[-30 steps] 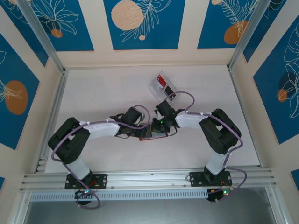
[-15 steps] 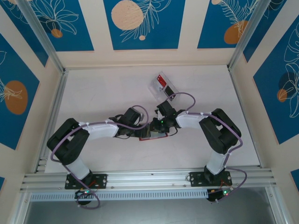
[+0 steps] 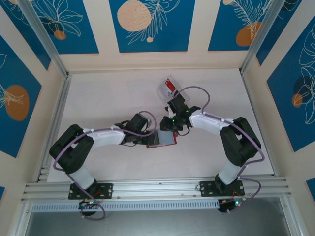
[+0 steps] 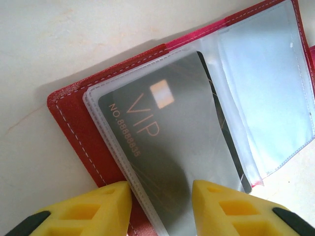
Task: Put the credit cards into the card holder
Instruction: Insert the credit card into the card slot.
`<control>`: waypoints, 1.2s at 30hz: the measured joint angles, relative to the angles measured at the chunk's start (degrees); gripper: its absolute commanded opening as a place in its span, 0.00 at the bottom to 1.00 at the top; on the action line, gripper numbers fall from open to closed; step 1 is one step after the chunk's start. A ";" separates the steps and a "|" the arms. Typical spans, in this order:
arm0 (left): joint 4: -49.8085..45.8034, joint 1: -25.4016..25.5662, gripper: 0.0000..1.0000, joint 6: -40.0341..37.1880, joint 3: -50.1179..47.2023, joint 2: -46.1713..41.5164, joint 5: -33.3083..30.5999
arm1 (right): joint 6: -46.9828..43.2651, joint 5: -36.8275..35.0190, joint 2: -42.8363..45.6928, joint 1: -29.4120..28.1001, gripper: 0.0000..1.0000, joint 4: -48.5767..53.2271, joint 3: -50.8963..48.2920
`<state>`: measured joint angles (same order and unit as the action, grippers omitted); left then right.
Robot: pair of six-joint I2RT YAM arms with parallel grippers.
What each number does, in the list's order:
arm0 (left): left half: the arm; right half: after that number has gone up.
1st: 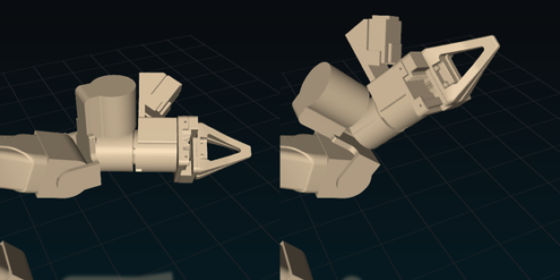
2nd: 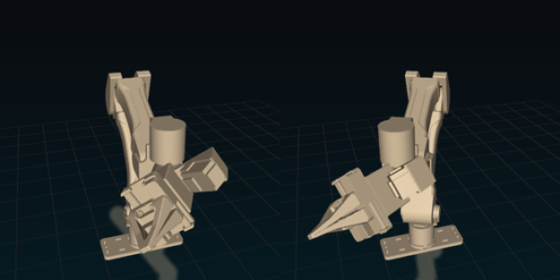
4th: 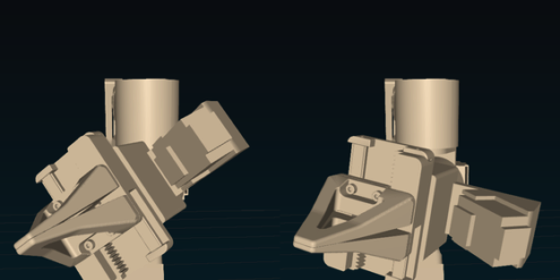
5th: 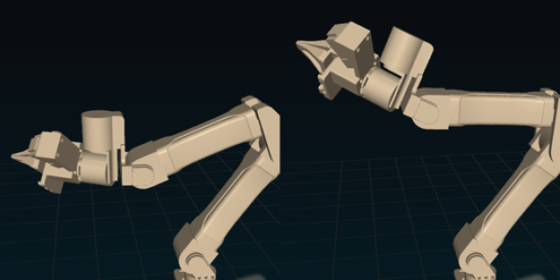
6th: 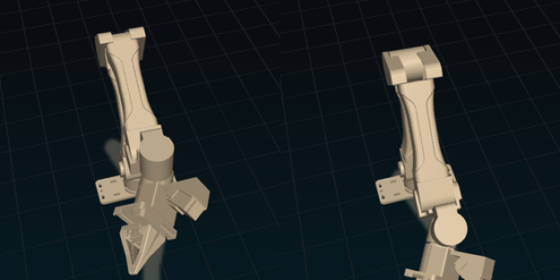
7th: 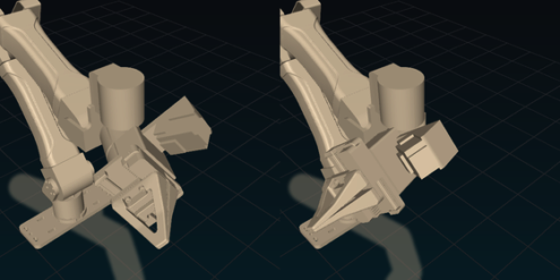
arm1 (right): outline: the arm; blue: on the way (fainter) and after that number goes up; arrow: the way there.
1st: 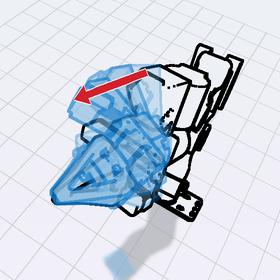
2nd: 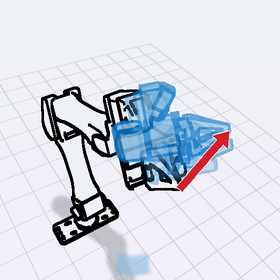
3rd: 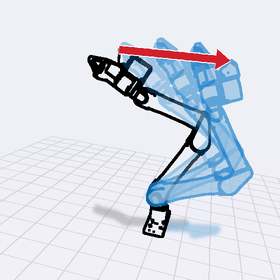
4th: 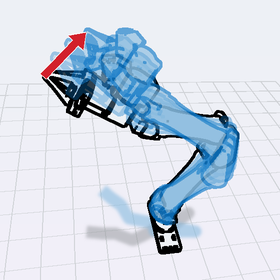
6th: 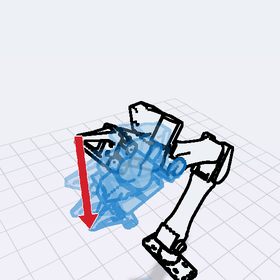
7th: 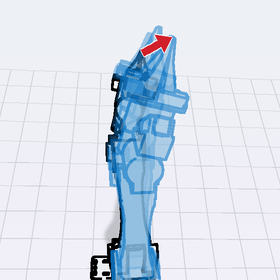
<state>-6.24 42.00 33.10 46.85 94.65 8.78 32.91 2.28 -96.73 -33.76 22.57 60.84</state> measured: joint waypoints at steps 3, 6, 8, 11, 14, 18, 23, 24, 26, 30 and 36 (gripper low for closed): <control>-0.11 0.00 0.37 -0.02 0.00 0.00 -0.02 | -1.57 -1.97 -1.40 0.31 0.28 1.88 1.51; -0.15 0.00 0.37 -0.02 0.00 0.00 -0.11 | -2.60 -3.17 -3.58 -0.04 0.28 2.89 1.84; -0.15 0.00 0.37 -0.02 0.00 0.00 -0.24 | -2.97 -3.74 -5.18 -0.44 0.28 3.54 1.84; -0.17 0.00 0.36 -0.04 0.00 0.00 -0.24 | -3.08 -4.17 -7.15 -1.42 0.28 4.04 1.88; -0.20 0.00 0.36 -0.04 0.02 0.00 -0.26 | -3.02 -4.22 -7.72 -2.29 0.32 4.15 2.93; -0.24 0.00 0.36 -0.17 0.02 0.02 -0.26 | -2.67 -1.55 -8.15 -2.78 0.35 3.13 2.99; -0.61 0.00 0.36 -0.20 0.35 0.24 -0.28 | -0.35 5.81 -9.44 -2.10 0.40 -0.66 2.25; -0.63 0.00 0.36 -0.20 0.35 0.26 -0.28 | 0.33 7.06 -9.51 -1.86 0.42 -1.31 2.01; -0.68 0.00 0.37 -0.22 0.39 0.26 -0.26 | 1.73 10.21 -9.70 -1.09 0.46 -3.21 1.49; -0.74 0.00 0.39 -0.22 0.46 0.26 -0.20 | 5.01 15.26 -10.51 -0.50 0.48 -7.15 0.55; -0.57 0.00 0.45 -0.70 -0.28 -1.09 0.00 | 9.01 19.82 -11.63 0.79 0.50 -10.91 0.09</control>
<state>-6.81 42.00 32.40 46.57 93.56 8.78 41.91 22.11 -108.36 -32.97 11.66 60.93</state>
